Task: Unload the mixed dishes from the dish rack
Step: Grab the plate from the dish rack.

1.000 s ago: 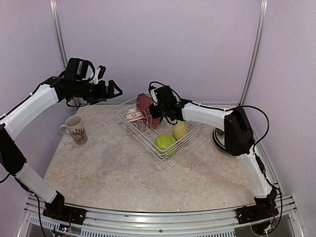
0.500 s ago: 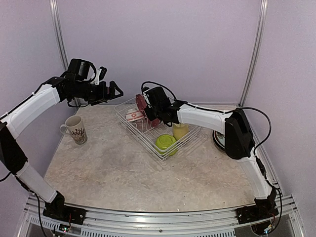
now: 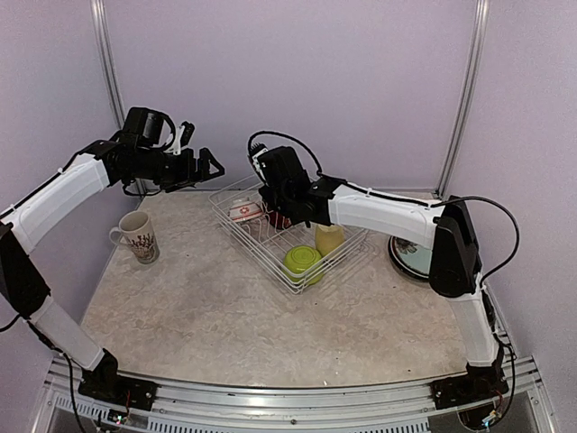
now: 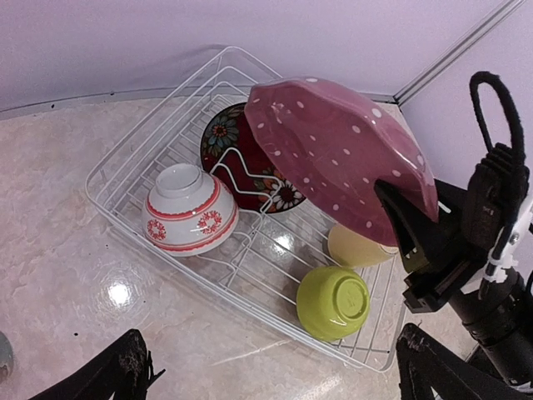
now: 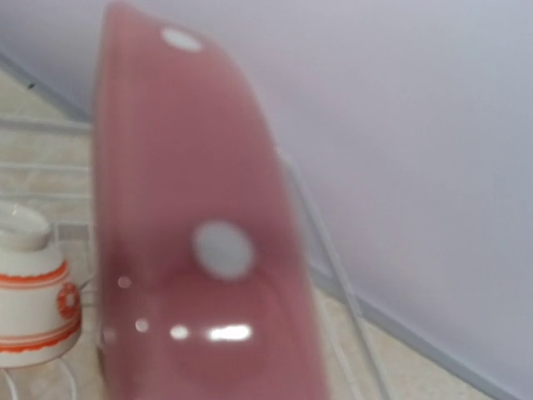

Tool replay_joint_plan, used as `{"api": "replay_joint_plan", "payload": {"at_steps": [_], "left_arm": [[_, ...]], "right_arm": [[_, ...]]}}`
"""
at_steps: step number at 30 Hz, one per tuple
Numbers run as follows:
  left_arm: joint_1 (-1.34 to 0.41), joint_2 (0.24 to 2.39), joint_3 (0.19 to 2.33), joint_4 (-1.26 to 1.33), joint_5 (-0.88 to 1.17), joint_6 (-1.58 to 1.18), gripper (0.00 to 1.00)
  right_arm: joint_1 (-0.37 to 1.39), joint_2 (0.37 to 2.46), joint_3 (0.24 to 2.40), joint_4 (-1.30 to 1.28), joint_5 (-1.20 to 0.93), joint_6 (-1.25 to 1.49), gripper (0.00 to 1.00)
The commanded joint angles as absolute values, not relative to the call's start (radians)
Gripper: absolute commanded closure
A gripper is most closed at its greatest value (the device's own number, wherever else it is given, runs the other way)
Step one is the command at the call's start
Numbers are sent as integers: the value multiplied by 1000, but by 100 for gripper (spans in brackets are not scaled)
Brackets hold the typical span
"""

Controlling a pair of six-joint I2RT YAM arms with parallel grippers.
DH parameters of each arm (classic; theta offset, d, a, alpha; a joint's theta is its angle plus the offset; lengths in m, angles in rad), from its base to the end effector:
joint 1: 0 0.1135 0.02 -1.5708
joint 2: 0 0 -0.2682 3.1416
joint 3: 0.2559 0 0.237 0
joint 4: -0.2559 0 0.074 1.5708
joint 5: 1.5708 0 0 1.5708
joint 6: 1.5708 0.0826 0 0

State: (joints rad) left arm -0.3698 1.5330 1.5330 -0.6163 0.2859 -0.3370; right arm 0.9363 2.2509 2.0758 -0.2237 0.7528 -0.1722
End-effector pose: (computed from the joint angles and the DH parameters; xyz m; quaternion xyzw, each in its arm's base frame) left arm 0.3312 -0.1534 0.3529 0.0799 0.8780 -0.2761 0.3828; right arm 0.3707 0.4084 0.2890 -0.2349 0.7658 -0.0924 0.5914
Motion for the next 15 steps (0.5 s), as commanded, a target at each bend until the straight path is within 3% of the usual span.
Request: {"api": "replay_joint_plan", "payload": {"at_steps": [1, 8, 15], "left_arm": [[-363, 1533, 1559, -624, 271, -337, 1], [-362, 1532, 1560, -624, 270, -337, 1], [-365, 1540, 1562, -629, 274, -337, 1]], "right_arm": [[945, 2098, 2025, -42, 851, -182, 100], [916, 1907, 1850, -11, 666, 14, 100], [659, 1623, 1464, 185, 107, 494, 100]]}}
